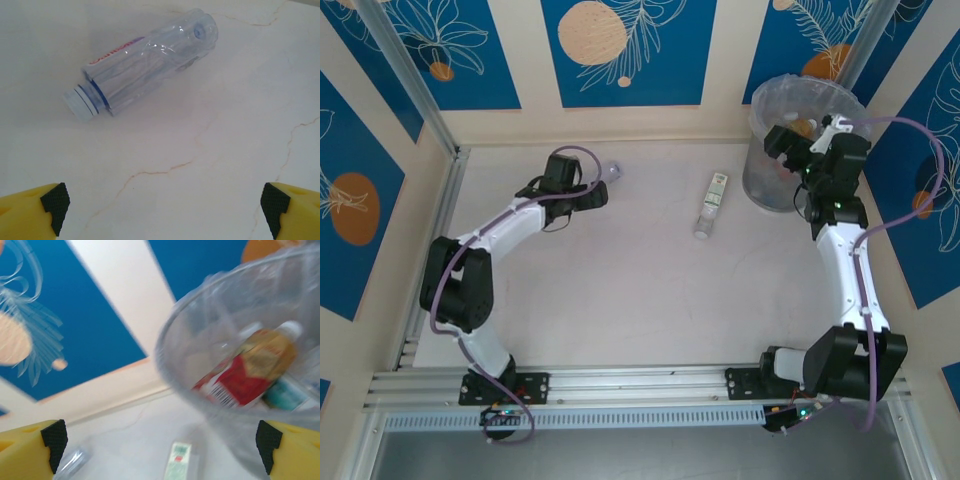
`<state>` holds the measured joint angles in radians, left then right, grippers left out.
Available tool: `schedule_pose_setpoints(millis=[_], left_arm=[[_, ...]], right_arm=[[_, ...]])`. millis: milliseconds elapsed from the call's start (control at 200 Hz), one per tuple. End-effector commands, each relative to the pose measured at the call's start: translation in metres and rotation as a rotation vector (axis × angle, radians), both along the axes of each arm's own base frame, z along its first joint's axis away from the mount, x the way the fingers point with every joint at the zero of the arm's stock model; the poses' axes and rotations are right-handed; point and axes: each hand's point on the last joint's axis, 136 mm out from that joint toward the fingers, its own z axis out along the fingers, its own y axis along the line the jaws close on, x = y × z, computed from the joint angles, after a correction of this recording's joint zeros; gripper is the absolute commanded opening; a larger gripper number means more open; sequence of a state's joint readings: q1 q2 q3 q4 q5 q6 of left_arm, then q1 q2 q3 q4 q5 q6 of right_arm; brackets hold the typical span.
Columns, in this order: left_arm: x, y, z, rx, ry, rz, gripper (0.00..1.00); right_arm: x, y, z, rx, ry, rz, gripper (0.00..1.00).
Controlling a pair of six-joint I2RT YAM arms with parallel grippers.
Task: Put the plastic bottles in the bin
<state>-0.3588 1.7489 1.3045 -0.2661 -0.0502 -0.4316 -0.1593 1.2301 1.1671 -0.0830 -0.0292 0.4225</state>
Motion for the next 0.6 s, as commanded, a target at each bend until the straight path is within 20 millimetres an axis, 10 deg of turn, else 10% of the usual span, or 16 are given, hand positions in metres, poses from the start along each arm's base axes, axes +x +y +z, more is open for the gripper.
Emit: schedule_pose_setpoints(millis=[0, 245, 590], left_arm=[[-0.003, 0.004, -0.006, 0.069, 0.033, -0.127, 1.00], [0.006, 0.021, -0.011, 0.154, 0.027, -0.220, 1.00], [0.036, 0.038, -0.026, 0.277, 0.025, -0.371, 1.00]], right_arm=[[-0.023, 0.050, 0.008, -0.014, -0.063, 0.254, 0.99], [-0.050, 0.099, -0.016, -0.093, -0.019, 0.397, 0.99], [-0.072, 0.106, -0.047, -0.034, 0.070, 0.383, 0.99]])
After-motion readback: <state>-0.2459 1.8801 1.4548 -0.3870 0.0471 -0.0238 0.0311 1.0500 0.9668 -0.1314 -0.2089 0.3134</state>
